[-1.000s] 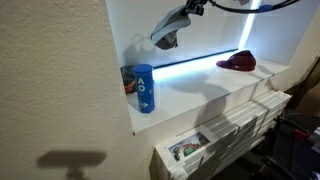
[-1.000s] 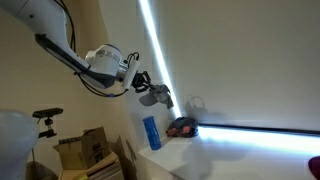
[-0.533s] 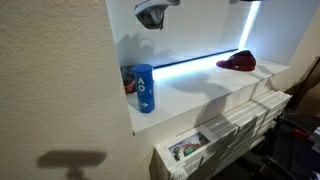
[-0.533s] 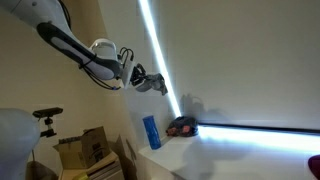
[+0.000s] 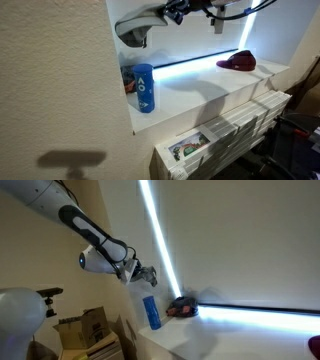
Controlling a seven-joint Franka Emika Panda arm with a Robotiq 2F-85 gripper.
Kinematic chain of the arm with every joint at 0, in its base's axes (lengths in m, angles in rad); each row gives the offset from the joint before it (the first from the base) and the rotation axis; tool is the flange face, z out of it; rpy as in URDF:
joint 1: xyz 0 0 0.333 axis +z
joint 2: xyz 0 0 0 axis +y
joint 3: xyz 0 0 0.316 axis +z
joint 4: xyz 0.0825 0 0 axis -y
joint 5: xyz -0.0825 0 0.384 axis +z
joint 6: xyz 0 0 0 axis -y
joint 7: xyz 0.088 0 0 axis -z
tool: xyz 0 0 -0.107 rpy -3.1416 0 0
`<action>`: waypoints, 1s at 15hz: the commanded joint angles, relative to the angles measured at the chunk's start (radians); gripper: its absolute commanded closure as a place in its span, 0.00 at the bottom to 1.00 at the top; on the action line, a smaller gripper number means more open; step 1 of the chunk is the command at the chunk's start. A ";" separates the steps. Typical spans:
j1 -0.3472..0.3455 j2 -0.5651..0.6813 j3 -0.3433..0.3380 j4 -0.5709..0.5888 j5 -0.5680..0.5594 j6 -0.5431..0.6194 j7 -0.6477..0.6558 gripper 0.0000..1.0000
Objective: Hang the grey cap on the bottle
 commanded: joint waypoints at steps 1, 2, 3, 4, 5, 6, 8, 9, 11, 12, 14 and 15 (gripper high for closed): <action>0.038 0.080 -0.050 0.047 -0.141 0.045 0.154 0.99; 0.066 0.080 -0.061 0.052 -0.077 0.054 0.104 0.99; 0.070 0.095 -0.069 0.060 -0.076 0.063 0.119 0.99; 0.081 0.105 -0.078 0.069 -0.069 0.075 0.112 0.99; 0.093 0.099 -0.085 0.062 -0.065 0.087 0.104 0.99; 0.110 0.102 -0.095 0.077 -0.063 0.134 0.092 0.99; 0.153 0.106 -0.134 0.112 -0.063 0.278 0.085 0.99; 0.168 0.109 -0.157 0.123 -0.063 0.324 0.077 0.99; 0.194 0.103 -0.210 0.133 -0.063 0.381 0.064 0.99; 0.205 0.099 -0.236 0.133 -0.063 0.400 0.056 0.99; 0.234 0.095 -0.286 0.129 -0.063 0.420 0.036 0.99; 0.249 0.094 -0.307 0.123 -0.063 0.415 0.026 0.99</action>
